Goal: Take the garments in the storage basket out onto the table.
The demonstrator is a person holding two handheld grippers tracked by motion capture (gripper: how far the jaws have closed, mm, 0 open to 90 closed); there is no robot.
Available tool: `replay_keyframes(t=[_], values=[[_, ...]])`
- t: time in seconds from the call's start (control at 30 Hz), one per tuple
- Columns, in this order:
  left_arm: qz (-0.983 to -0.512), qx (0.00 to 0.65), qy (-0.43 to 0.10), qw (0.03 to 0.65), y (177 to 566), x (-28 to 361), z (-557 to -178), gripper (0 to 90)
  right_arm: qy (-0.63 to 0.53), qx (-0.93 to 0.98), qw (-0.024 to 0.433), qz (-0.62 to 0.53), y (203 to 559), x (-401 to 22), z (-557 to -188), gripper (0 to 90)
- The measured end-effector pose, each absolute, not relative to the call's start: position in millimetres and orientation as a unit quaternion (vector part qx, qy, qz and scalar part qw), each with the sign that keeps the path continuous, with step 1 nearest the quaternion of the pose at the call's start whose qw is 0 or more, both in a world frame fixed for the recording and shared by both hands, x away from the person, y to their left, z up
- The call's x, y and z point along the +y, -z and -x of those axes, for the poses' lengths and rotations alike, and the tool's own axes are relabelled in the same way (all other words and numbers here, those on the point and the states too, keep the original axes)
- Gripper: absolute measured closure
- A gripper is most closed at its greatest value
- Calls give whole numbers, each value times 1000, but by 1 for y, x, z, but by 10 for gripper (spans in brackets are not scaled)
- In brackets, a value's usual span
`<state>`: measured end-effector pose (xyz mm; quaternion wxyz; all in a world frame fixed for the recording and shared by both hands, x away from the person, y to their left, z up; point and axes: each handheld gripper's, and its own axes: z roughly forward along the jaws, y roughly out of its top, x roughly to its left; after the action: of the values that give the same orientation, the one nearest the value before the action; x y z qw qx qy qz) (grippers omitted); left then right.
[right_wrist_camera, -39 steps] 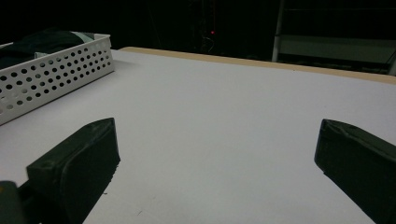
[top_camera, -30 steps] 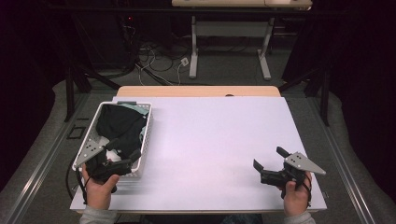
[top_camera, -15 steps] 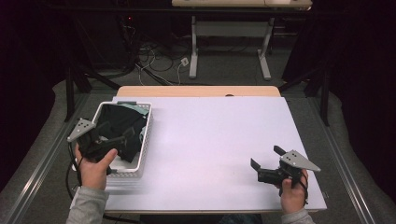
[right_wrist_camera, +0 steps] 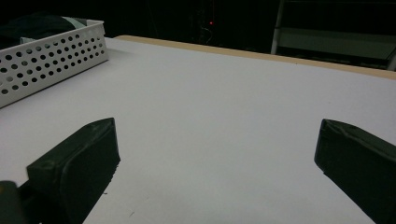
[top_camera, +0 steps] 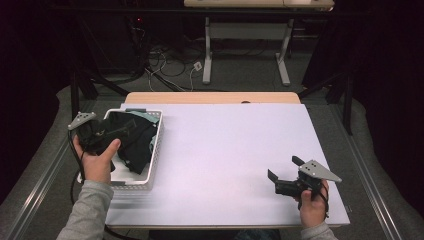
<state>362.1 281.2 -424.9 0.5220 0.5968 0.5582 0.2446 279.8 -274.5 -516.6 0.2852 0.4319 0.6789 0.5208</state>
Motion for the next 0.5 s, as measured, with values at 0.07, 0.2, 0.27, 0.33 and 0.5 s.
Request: replay_keyframes(t=[0.07, 0.2, 0.27, 0.33, 0.5], values=[[-593, 566, -242, 520, 427, 284, -364, 4, -520, 681, 285, -431, 517, -275, -280, 0], [-587, 588, -228, 508, 436, 293, -372, 4, -518, 684, 284, -428, 517, -273, -280, 0], [-587, 597, -220, 500, 440, 297, -375, 4, -519, 685, 281, -427, 518, -272, -281, 0], [-585, 604, -222, 493, 444, 300, -378, 4, -518, 684, 279, -431, 519, -271, -281, 0], [-586, 622, -206, 477, 452, 306, -381, 4, -516, 688, 277, -429, 520, -271, -281, 0]])
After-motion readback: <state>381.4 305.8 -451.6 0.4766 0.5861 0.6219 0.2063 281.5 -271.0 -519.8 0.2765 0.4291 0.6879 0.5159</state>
